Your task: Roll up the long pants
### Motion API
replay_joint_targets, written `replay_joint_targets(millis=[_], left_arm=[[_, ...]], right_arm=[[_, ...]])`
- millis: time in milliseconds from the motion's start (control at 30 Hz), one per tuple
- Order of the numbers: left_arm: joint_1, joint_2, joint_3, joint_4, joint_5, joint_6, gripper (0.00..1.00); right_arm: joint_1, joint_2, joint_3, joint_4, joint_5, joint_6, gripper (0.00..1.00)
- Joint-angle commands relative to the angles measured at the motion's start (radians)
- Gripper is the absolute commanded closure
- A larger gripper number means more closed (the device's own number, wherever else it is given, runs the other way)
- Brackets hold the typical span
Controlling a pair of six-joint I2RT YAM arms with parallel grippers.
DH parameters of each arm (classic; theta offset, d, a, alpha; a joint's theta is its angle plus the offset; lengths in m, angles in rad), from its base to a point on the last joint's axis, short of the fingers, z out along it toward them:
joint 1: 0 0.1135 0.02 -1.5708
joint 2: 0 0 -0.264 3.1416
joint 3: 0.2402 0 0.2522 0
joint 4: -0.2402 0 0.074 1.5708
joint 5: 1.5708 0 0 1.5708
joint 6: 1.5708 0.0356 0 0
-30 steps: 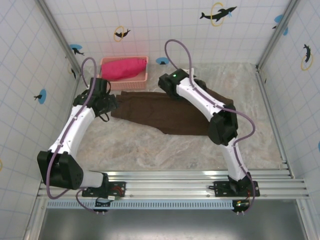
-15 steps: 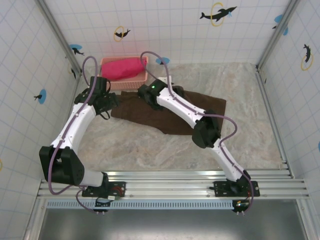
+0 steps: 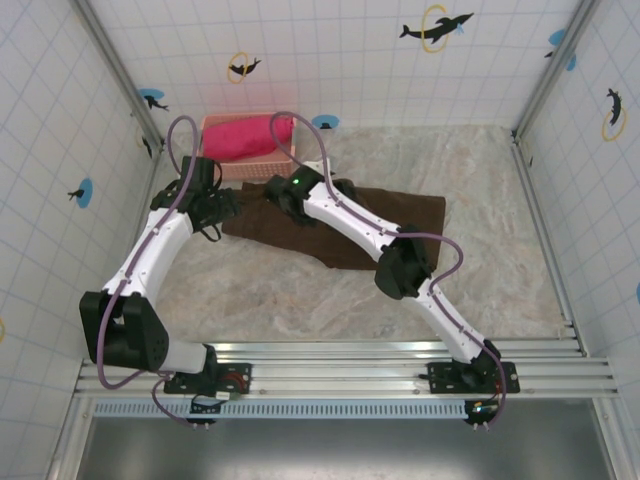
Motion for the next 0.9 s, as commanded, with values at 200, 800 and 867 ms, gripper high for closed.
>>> replay_joint_targets(millis=[200,800,867], left_arm=[[0.007,-0.049,-0.052,-0.004,0.004,0.000,0.18],[0.007,-0.164,-0.154,-0.034,-0.016,-0.024,0.18],[0.007,-0.167,-0.159,-0.034,-0.018,-0.030,0.18]], right_arm=[[0.047,-0.008,0.040,0.266,0.022,-0.250,1.00],[0.063,0.037,0.107,0.422,-0.020,-0.414,1.00],[0.064,0.035,0.107,0.434,-0.026,-0.428,1.00]])
